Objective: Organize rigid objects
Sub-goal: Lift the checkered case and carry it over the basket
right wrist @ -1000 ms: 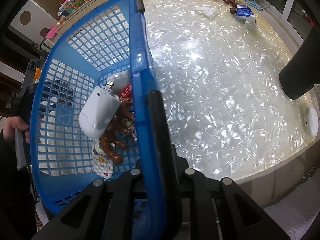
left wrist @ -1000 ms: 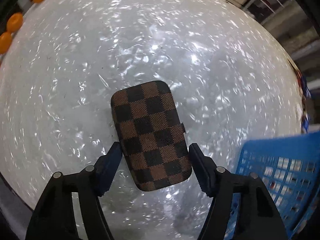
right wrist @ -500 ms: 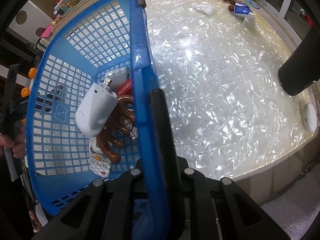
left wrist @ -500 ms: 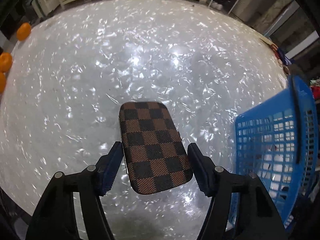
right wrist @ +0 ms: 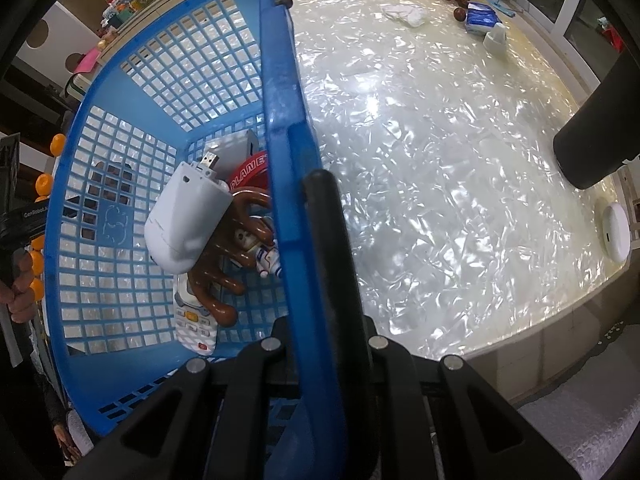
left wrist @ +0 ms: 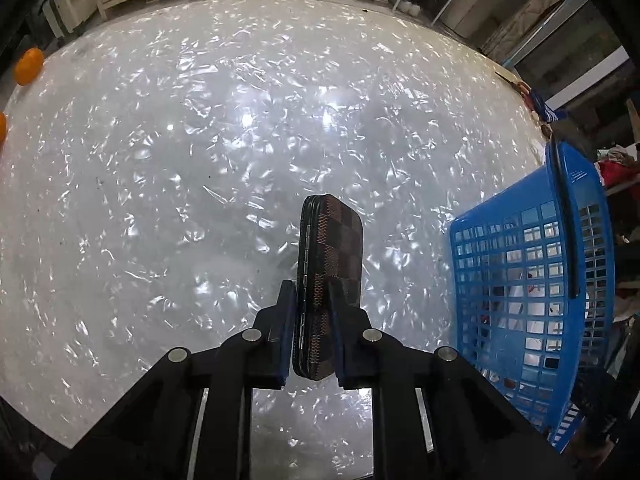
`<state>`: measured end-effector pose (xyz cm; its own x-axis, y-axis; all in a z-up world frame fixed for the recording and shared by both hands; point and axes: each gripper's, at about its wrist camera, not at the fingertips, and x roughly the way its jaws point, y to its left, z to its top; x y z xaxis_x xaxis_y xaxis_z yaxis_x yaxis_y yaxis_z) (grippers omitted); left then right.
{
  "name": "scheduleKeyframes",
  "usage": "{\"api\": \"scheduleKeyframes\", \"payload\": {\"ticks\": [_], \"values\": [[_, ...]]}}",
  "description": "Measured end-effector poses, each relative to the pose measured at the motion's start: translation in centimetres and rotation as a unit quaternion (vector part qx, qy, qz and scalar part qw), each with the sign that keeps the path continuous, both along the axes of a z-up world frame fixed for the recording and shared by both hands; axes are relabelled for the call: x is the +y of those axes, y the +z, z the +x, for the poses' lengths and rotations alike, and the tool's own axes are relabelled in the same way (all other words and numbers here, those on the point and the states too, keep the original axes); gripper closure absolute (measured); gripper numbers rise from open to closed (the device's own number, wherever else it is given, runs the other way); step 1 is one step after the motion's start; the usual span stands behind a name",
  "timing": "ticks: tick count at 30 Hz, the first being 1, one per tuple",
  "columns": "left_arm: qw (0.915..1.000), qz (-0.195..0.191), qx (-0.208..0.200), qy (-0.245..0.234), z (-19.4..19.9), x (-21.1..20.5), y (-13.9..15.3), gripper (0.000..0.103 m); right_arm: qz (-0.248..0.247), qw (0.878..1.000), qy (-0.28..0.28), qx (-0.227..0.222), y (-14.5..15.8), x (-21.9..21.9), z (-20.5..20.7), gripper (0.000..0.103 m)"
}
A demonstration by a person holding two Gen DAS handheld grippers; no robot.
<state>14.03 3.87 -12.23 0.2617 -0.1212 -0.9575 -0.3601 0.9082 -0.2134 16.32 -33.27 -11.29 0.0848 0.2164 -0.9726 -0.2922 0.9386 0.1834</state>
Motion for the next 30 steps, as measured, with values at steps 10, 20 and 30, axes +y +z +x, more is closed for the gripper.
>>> {"api": "scheduleKeyframes", "payload": {"ticks": [10, 20, 30], "values": [[0.9998, 0.002, -0.018, -0.001, 0.0, -0.4, 0.4, 0.086, 0.007, 1.000, -0.003, 0.001, -0.1, -0.2, 0.1, 0.092], [0.9958, 0.024, -0.082, -0.033, -0.3, -2.1, 7.3, 0.086, 0.008, 1.000, -0.005, 0.002, 0.0, -0.4, 0.1, 0.092], [0.9784, 0.056, -0.168, -0.107, -0.2, -7.2, 15.9, 0.086, 0.008, 1.000, -0.006, 0.000, -0.1, -0.4, 0.1, 0.092]]}}
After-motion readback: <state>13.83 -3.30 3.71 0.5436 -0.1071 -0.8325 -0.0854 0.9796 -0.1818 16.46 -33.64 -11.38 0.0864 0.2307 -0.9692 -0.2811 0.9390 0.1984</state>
